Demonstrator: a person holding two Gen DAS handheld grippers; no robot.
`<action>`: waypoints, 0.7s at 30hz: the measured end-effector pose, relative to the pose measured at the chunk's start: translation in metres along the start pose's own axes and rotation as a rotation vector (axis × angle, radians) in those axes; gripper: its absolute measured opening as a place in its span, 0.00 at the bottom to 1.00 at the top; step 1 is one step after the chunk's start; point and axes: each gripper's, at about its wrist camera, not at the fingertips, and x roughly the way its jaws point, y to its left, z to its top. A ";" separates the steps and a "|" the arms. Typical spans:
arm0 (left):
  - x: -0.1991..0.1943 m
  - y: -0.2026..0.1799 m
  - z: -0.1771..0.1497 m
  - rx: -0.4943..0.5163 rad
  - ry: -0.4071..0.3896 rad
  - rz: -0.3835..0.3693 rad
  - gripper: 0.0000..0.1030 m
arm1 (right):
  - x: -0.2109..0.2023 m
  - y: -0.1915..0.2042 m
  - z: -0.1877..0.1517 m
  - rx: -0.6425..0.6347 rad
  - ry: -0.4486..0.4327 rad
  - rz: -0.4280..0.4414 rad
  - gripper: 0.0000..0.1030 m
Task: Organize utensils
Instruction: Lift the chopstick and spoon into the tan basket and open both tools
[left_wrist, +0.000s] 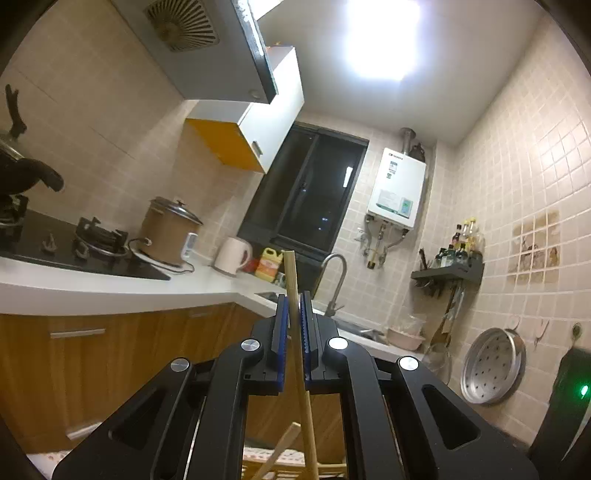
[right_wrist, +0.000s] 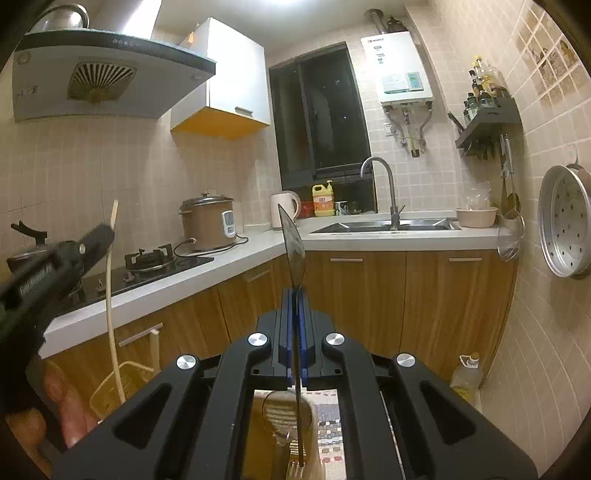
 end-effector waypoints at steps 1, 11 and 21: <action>0.001 0.000 0.002 0.000 0.000 -0.005 0.04 | 0.000 0.001 -0.001 -0.005 -0.002 -0.001 0.02; 0.005 -0.006 -0.012 0.061 -0.002 -0.020 0.04 | -0.003 0.007 -0.007 -0.042 -0.022 -0.004 0.02; 0.002 -0.003 -0.025 0.102 0.079 -0.031 0.14 | -0.011 -0.006 -0.015 0.008 0.021 0.065 0.03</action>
